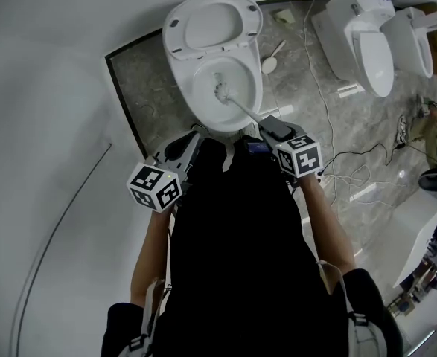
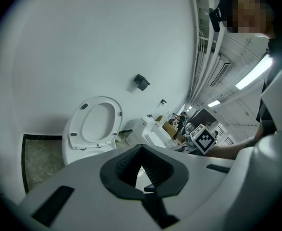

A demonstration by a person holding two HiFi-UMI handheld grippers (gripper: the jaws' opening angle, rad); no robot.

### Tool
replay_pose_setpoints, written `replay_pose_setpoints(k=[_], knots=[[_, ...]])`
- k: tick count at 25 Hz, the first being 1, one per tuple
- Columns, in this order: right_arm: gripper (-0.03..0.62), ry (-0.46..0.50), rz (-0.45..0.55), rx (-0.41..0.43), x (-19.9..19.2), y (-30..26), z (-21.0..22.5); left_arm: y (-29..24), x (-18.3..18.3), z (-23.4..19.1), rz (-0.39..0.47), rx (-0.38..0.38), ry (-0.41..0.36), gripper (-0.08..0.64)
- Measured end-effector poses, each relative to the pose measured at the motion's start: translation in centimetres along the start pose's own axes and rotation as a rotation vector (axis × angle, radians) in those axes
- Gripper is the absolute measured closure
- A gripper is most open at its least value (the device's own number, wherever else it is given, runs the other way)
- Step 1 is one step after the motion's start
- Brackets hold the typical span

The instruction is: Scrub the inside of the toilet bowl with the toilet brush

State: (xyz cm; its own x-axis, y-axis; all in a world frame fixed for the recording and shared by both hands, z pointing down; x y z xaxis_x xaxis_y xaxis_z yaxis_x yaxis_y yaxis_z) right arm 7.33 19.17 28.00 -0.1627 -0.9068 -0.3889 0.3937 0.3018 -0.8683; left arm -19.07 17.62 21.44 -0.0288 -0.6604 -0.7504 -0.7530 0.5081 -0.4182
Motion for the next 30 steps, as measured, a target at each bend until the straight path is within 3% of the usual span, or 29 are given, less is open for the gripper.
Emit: replay_pose_setpoints(k=[4,8,15,20,23,30], knots=[[0.437,-0.010,-0.016,0.008,0.0,-1.3,-0.3,-0.9,0.4,-0.4,-0.031,0.063,-0.097,0.551],[0.438,0.001,-0.021,0.002,-0.2,-3.0,0.8,-2.7,0.0,0.6,-0.067,0.011,-0.131,0.551],[0.437,0.006,-0.075,-0.038,-0.1,-5.8,3.7,-6.1,-0.3,1.1,-0.112,-0.035,-0.105,0.549],[0.437,0.006,-0.103,-0.094,-0.7,-8.0,6.2,-8.0,-1.9,0.9,-0.144,-0.064,-0.144,0.549],[0.437,0.015,-0.137,-0.128,-1.6,-9.2,7.0,-8.6,-3.4,0.8,-0.174,-0.074,-0.114,0.549],[0.437,0.206,-0.219,-0.244,-3.2,-12.7,7.5,-10.6,-6.5,-0.3,-0.238,-0.068,-0.048,0.549]])
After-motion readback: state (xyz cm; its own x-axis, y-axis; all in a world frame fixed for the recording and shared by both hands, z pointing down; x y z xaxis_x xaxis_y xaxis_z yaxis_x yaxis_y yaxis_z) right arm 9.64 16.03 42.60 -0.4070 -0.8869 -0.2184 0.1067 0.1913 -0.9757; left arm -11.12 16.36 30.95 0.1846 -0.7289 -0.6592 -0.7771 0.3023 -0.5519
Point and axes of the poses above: the fingertips, and each gripper's own axes: y backward along the fingers, z to its right, x out of its top, the point moved 6 cm from there along y, backward along the fingers, and after that the axes turned 6 degrees about -y, right-handed, at the moved point
